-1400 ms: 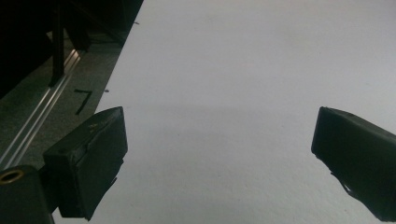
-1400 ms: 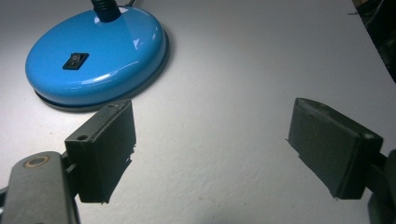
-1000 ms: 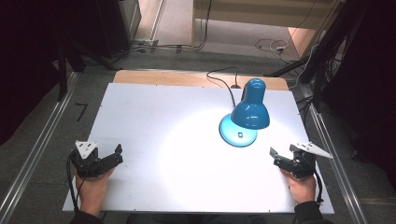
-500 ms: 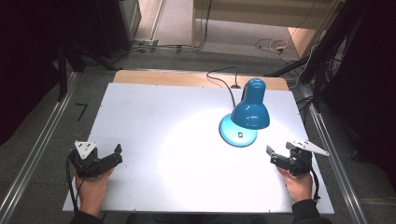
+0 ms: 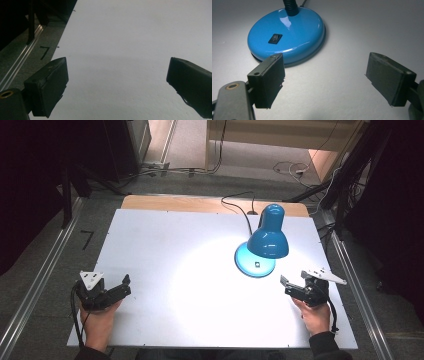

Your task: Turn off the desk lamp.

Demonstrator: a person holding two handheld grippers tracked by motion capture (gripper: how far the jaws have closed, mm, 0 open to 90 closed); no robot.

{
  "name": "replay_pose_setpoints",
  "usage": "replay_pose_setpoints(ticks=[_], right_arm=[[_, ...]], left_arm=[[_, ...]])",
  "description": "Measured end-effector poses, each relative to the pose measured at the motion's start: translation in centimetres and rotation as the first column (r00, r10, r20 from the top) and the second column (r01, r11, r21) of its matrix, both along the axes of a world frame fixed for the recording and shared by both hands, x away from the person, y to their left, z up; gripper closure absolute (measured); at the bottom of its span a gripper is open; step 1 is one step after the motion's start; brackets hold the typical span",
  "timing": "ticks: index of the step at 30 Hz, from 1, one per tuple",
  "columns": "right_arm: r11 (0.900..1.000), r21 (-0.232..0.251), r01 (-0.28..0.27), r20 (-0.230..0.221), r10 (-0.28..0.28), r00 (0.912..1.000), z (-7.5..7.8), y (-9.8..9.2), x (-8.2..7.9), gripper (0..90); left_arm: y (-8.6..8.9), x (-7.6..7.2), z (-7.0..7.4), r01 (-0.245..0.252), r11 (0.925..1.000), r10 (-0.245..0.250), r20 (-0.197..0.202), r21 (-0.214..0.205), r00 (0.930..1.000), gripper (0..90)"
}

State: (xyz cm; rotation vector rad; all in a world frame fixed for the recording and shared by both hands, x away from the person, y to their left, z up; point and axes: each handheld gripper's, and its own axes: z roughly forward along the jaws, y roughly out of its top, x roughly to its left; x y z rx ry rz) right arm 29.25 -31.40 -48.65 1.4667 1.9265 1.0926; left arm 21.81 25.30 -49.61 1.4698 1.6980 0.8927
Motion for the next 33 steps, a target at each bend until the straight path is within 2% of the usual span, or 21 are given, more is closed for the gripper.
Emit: replay_pose_setpoints(ticks=[29,33], right_arm=[[0.9986,-0.002,-0.053,0.005,0.053,0.9986,0.0,2.2,0.9,14.3],[0.9982,-0.005,-0.060,0.014,0.060,0.9981,-0.1,2.6,0.9,18.1]], left_arm=[[0.0,0.0,0.0,0.002,1.0000,-0.002,0.001,-0.003,1.0000,4.7],[0.0,0.0,0.0,0.002,1.0000,-0.002,0.001,-0.002,1.0000,4.7]])
